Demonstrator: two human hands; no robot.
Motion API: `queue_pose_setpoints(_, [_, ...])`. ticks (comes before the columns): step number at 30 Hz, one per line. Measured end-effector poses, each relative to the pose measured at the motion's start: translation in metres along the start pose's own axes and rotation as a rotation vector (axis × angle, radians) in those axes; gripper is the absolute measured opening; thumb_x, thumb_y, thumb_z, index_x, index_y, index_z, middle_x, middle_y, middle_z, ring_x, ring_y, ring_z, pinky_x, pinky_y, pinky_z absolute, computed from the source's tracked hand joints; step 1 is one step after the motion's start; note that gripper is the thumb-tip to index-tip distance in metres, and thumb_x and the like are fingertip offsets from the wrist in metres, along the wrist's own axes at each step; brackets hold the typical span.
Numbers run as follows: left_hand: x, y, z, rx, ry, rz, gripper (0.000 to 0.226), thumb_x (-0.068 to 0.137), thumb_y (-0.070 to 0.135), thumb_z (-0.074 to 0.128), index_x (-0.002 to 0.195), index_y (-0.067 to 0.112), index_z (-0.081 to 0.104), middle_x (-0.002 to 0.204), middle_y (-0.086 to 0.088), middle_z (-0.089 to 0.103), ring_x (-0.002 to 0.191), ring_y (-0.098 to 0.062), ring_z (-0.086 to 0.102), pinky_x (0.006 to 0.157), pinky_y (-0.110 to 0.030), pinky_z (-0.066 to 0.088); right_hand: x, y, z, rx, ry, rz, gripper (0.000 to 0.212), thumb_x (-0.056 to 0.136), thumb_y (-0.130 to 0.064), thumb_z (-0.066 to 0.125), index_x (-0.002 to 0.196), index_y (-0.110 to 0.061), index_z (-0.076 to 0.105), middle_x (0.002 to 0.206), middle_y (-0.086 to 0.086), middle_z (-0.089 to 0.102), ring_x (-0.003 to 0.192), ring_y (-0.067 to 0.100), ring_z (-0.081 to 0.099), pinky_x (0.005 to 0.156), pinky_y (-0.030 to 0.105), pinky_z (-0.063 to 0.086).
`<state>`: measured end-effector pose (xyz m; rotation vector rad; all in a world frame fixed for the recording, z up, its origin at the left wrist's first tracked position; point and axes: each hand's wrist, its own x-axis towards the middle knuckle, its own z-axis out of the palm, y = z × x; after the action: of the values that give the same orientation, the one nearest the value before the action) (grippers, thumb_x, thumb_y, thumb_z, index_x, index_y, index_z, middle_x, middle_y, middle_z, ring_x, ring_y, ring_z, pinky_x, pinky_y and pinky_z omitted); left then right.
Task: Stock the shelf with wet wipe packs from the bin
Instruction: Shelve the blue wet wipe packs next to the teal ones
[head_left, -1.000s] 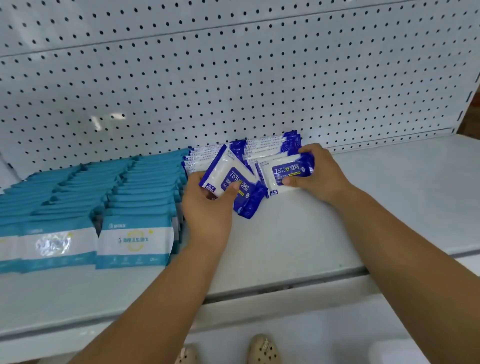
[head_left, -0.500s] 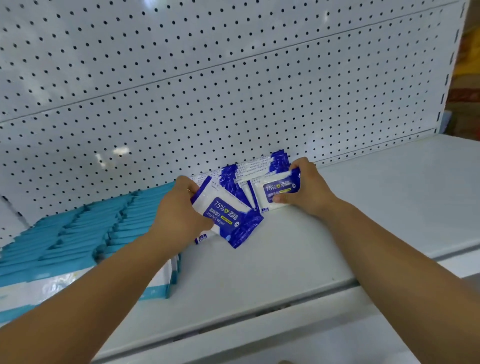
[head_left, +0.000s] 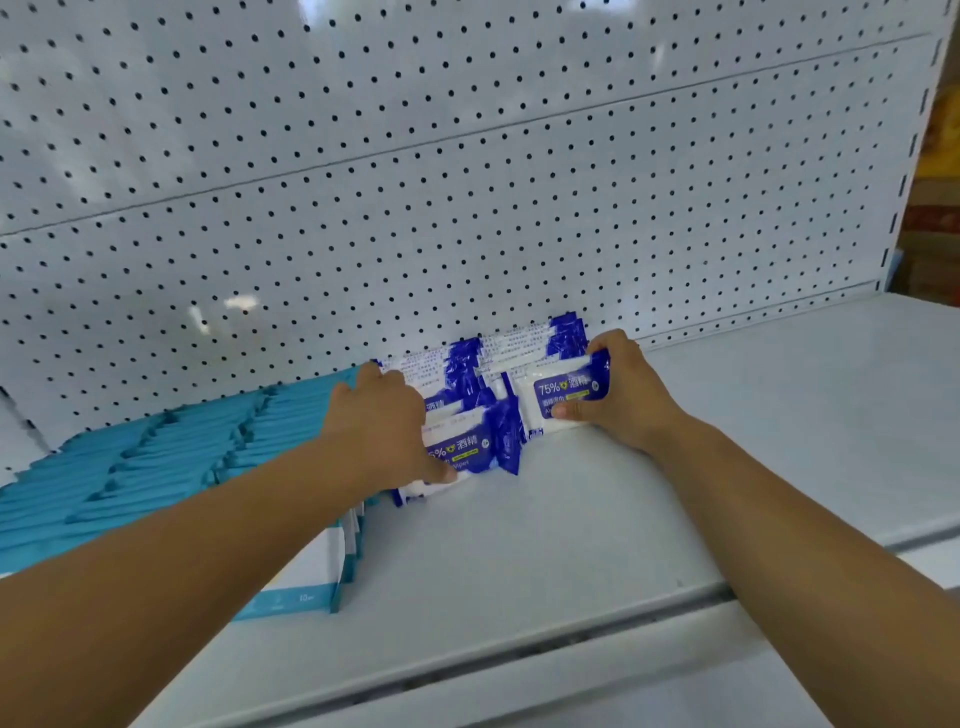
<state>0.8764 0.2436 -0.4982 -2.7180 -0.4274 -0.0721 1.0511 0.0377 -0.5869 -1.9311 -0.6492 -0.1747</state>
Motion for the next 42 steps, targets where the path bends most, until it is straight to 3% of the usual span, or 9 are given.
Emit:
queue_pose_setpoints(2, [0.008, -0.001, 0.004, -0.073, -0.051, 0.016, 0.063, 0.064, 0.082, 0.066, 0.099, 0.03, 0.06, 0.103, 0.003, 0.053, 0.111, -0.021, 0.04, 0.09, -0.037, 0.041, 0.0, -0.001, -0.001, -0.002, -0.003, 0.002, 0.073, 0.06, -0.029, 0.096, 0.112, -0.024, 0.045, 0.116, 0.0, 0.052, 0.09, 0.002, 0.054, 0.064, 0.014, 0.04])
queue_pose_setpoints(5, [0.016, -0.002, 0.001, -0.096, -0.102, 0.046, 0.055, 0.066, 0.077, 0.071, 0.082, 0.026, 0.054, 0.099, 0.001, 0.049, 0.106, -0.02, 0.041, 0.09, -0.037, 0.043, -0.001, -0.002, -0.002, -0.003, -0.006, 0.005, 0.073, 0.061, -0.029, 0.096, 0.112, -0.023, 0.045, 0.115, 0.0, 0.053, 0.088, 0.001, 0.054, 0.062, 0.011, 0.038])
queue_pose_setpoints(9, [0.026, -0.004, 0.007, -0.264, -0.135, 0.098, 0.065, 0.066, 0.062, 0.082, 0.107, 0.02, 0.053, 0.108, 0.0, 0.059, 0.098, -0.015, 0.055, 0.082, -0.031, 0.049, -0.001, -0.002, -0.001, 0.009, -0.009, 0.008, 0.074, 0.062, -0.029, 0.096, 0.115, -0.023, 0.044, 0.117, 0.0, 0.054, 0.088, 0.002, 0.055, 0.064, 0.012, 0.039])
queue_pose_setpoints(13, [0.032, -0.004, 0.007, -0.349, -0.147, 0.068, 0.083, 0.059, 0.056, 0.089, 0.117, 0.018, 0.044, 0.109, 0.001, 0.06, 0.099, -0.017, 0.058, 0.084, -0.035, 0.052, -0.001, -0.002, -0.001, 0.005, -0.007, 0.01, 0.074, 0.061, -0.031, 0.096, 0.113, -0.023, 0.044, 0.117, 0.0, 0.055, 0.09, 0.003, 0.056, 0.065, 0.014, 0.04])
queue_pose_setpoints(16, [0.038, -0.005, 0.005, -0.267, -0.188, 0.078, 0.075, 0.062, 0.064, 0.084, 0.114, 0.02, 0.052, 0.109, 0.001, 0.062, 0.103, -0.018, 0.058, 0.086, -0.031, 0.051, 0.0, -0.003, 0.001, -0.007, -0.003, 0.002, 0.075, 0.06, -0.032, 0.097, 0.113, -0.023, 0.044, 0.117, 0.0, 0.055, 0.093, 0.006, 0.058, 0.067, 0.016, 0.042])
queue_pose_setpoints(22, [0.05, -0.017, 0.01, 0.096, 0.052, 0.092, 0.079, 0.064, 0.073, 0.074, 0.123, 0.024, 0.054, 0.114, -0.004, 0.046, 0.115, -0.024, 0.04, 0.094, -0.038, 0.035, 0.004, -0.004, 0.01, -0.152, 0.062, -0.063, 0.079, 0.056, -0.041, 0.096, 0.112, -0.022, 0.044, 0.114, -0.004, 0.045, 0.103, 0.017, 0.05, 0.083, 0.029, 0.047])
queue_pose_setpoints(28, [0.053, -0.012, 0.015, 0.078, 0.175, 0.155, 0.092, 0.062, 0.066, 0.081, 0.13, 0.02, 0.04, 0.126, -0.005, 0.047, 0.118, -0.022, 0.042, 0.097, -0.037, 0.036, 0.013, -0.004, 0.019, -0.41, 0.137, -0.16, 0.09, 0.055, -0.059, 0.09, 0.121, -0.017, 0.044, 0.129, 0.0, 0.041, 0.116, 0.02, 0.042, 0.094, 0.037, 0.034])
queue_pose_setpoints(38, [0.027, -0.011, 0.023, -0.124, 0.224, 0.115, 0.099, 0.066, 0.065, 0.079, 0.14, 0.022, 0.03, 0.133, -0.003, 0.042, 0.123, -0.022, 0.039, 0.102, -0.04, 0.033, -0.002, -0.007, 0.011, -0.345, 0.102, -0.093, 0.097, 0.059, -0.059, 0.088, 0.135, -0.027, 0.037, 0.14, -0.009, 0.036, 0.127, 0.013, 0.037, 0.101, 0.033, 0.027])
queue_pose_setpoints(42, [0.007, -0.003, 0.02, -0.294, 0.31, 0.124, 0.078, 0.078, 0.056, 0.074, 0.138, 0.017, 0.041, 0.136, -0.002, 0.045, 0.124, -0.023, 0.04, 0.101, -0.036, 0.033, -0.011, -0.024, -0.002, -0.289, 0.065, -0.065, 0.087, 0.076, -0.053, 0.08, 0.145, -0.021, 0.038, 0.159, -0.005, 0.032, 0.141, 0.014, 0.032, 0.111, 0.028, 0.028])
